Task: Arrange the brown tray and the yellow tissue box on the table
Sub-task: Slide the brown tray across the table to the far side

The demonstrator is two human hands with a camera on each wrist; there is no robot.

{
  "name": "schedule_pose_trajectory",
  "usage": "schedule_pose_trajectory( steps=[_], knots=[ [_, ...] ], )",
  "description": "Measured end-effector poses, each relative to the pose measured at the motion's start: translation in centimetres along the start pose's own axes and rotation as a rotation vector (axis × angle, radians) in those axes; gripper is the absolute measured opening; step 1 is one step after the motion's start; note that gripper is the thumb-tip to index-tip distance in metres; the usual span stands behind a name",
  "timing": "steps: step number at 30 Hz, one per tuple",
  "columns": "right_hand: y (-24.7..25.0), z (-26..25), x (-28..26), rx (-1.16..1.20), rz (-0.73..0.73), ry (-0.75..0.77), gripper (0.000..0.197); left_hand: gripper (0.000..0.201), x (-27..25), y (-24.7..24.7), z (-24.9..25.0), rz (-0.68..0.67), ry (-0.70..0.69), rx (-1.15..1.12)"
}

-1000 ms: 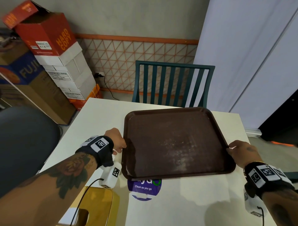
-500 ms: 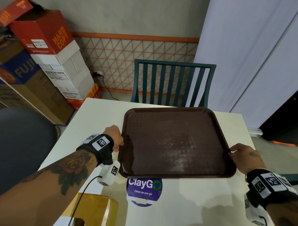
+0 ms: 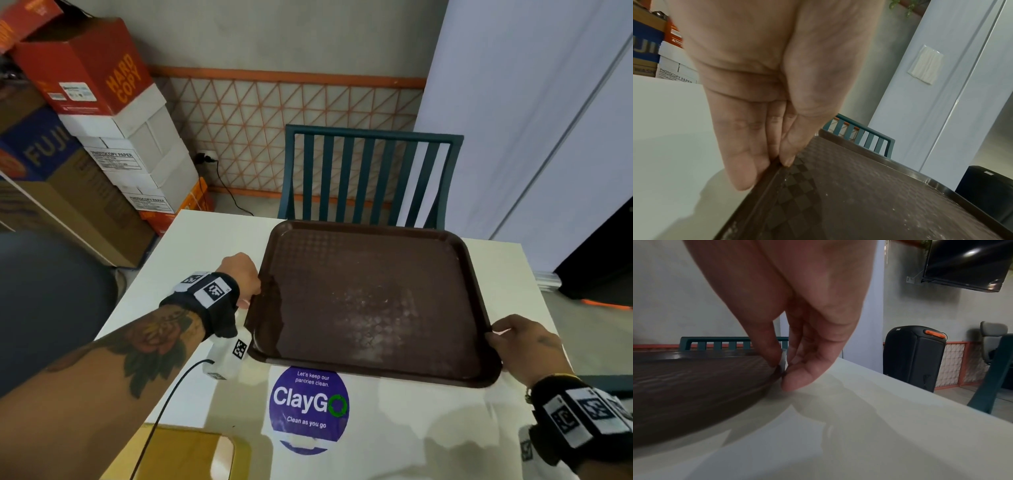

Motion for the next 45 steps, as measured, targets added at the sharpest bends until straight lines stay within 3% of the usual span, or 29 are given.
schedule_pose_trajectory(
  steps=[7,19,28,45],
  knots=[
    [-0.1,-0.6,-0.5,0.031,0.034,0.035,0.011,0.026,-0.9,-0.8,-1.1,-0.098,0.024,-0.032],
    [-0.3,-0.9,-0.4,0.015,0.046,-0.011,0.016,0.025,-0.6,-0.5,-0.8,0.046,-0.098,-0.032],
    [-0.2,-1.0,-0.6,-0.002,0.085,-0.039,0.019,0.029,-0.3,-0.9,-1.4,-0.003,-0.04,-0.176],
    [-0.5,-0.8,-0.6,0.049,0.086,-0.082,0.021,0.03,-0.6,-0.8,-1.1,-0.002,-0.011,-0.182]
  ],
)
Point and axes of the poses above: each hand's wrist, its own x-axis towards the middle knuckle, its own y-axis out of the back of the hand, z = x × y, the point moved 4 cm from there along x, towards the middle knuckle, and after that the axes turned 9 degrees about -z, right-handed, at the moved point
